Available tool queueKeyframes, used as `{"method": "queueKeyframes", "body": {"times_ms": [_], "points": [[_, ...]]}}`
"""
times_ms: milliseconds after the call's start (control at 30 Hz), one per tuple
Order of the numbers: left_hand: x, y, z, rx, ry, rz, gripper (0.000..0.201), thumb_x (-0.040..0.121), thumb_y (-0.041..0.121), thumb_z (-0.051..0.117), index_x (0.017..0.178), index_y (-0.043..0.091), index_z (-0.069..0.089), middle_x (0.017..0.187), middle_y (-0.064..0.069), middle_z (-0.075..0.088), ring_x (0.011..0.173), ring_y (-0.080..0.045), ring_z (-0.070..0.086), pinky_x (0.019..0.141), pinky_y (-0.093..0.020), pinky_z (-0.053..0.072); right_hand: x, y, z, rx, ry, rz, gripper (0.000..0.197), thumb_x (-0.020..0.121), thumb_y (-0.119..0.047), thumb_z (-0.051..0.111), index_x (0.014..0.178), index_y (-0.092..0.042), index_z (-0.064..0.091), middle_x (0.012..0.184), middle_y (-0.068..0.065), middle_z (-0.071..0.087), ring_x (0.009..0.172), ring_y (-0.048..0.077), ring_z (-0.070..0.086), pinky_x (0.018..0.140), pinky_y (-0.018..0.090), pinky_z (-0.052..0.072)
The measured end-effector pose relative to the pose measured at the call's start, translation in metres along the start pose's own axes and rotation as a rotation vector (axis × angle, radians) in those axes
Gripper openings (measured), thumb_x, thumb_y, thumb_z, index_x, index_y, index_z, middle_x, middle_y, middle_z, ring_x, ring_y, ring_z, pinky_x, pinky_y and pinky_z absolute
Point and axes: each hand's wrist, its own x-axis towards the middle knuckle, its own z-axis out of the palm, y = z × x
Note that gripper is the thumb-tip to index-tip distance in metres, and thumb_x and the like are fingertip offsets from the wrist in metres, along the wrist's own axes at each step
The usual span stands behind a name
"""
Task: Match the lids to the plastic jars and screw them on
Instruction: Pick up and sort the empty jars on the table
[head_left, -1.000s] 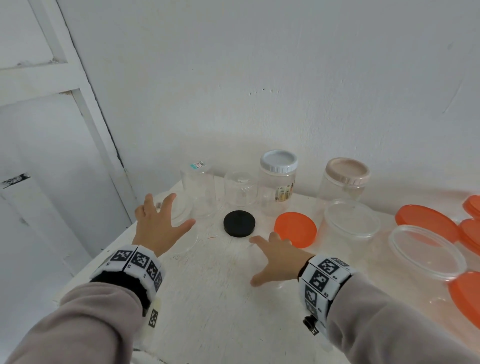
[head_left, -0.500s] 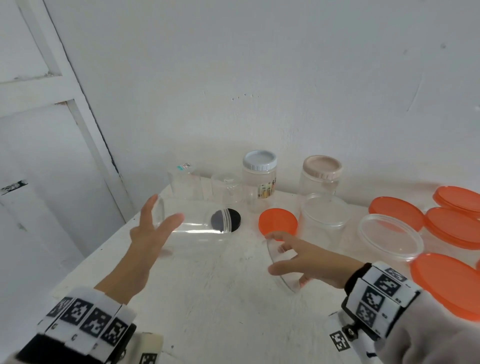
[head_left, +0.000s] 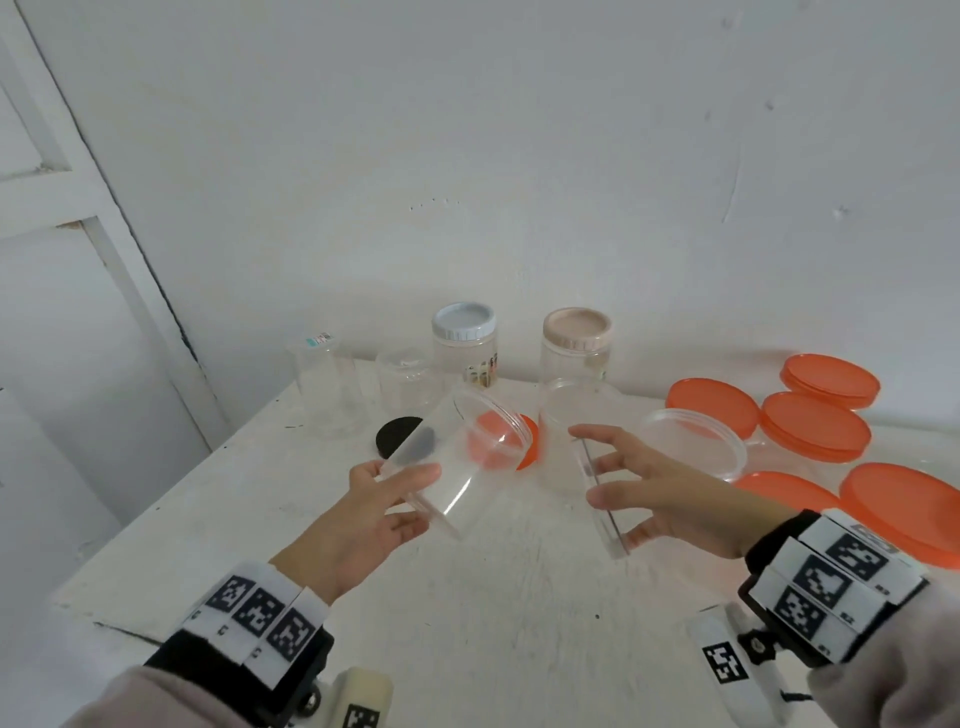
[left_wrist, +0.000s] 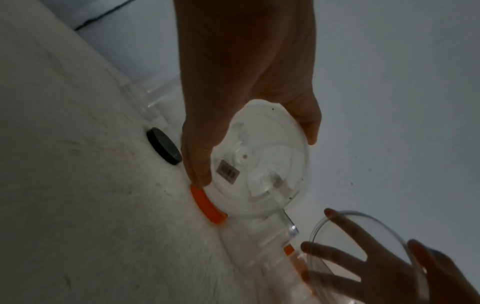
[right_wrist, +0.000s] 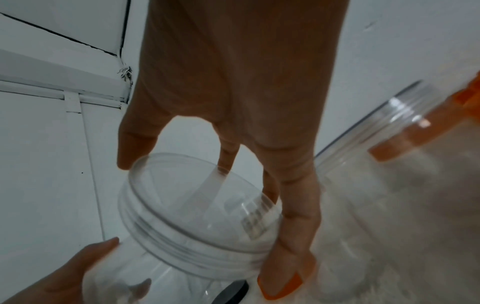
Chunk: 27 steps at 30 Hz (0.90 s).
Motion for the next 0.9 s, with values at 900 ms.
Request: {"method": "queueKeyframes", "body": {"times_ms": [900], "points": [[0.001,-0.025,0.058,0.331,-0.065,-0.158,0.067,0.066,0.03,0.084,0.119,0.004,0.054,0.097,-0.007,0.057,0.089,-0.021,0.059,0.097,-0.035,0.048,-0.03,0.007,-0.012,-0.163,0.117,0.012,0.089,0.052,-0.054,0.083,0.129,-0.056,0.039,0.128,-0.001,0.042,0.113,0.021,0.055,0.081,0.038,0.058]]}}
